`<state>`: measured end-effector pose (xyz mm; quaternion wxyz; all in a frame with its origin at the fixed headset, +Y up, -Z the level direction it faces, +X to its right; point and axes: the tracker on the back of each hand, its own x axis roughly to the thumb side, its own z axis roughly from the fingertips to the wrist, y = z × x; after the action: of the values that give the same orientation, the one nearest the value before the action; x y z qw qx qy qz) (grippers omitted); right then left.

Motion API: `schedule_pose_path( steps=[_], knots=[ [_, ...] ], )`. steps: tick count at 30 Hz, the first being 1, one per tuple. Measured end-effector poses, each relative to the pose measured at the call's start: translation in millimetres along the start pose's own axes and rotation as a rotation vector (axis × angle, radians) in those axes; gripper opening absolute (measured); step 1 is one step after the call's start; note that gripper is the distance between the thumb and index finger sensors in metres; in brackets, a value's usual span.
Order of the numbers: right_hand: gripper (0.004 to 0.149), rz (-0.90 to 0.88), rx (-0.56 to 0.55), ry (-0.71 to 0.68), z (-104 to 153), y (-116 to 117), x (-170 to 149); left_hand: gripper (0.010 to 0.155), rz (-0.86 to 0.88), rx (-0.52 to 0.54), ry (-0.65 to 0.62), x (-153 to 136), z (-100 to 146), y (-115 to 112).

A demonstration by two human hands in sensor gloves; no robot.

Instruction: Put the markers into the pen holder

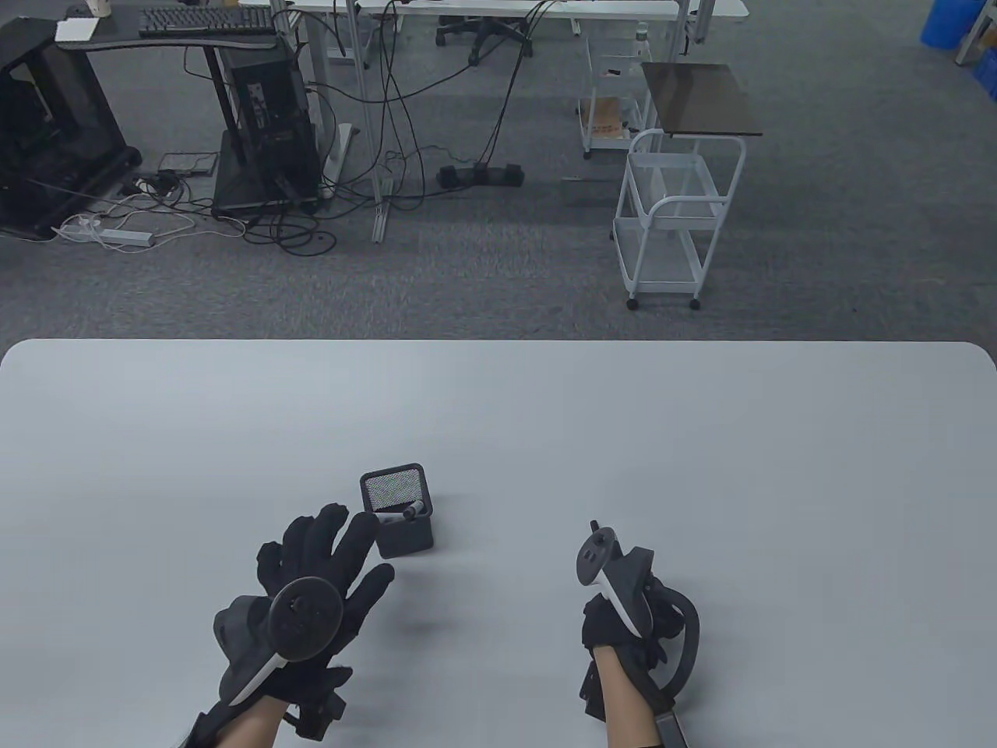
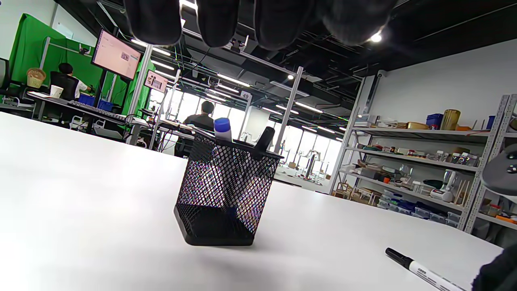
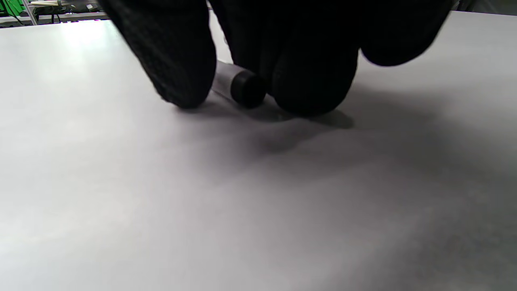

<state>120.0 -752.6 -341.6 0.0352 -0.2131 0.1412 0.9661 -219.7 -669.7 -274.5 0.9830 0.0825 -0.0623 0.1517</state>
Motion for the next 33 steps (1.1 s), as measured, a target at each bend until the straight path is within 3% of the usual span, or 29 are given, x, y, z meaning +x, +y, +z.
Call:
schedule_pose_path(
  steps=[16,25,30,33],
  knots=[
    [0.054,0.065,-0.022,-0.018,3,-3,3,0.065,-0.006,-0.002,-0.003,1,0,0],
    [0.054,-0.063,-0.009,-0.023,-2,-9,-12,0.065,-0.017,0.001,-0.007,2,0,-1],
    [0.054,-0.127,-0.060,-0.034,3,-20,-13,0.065,-0.011,0.003,-0.005,1,-1,0],
    [0.053,-0.165,-0.145,-0.057,12,-37,-11,0.065,-0.006,0.007,-0.005,1,-1,0]
  ],
)
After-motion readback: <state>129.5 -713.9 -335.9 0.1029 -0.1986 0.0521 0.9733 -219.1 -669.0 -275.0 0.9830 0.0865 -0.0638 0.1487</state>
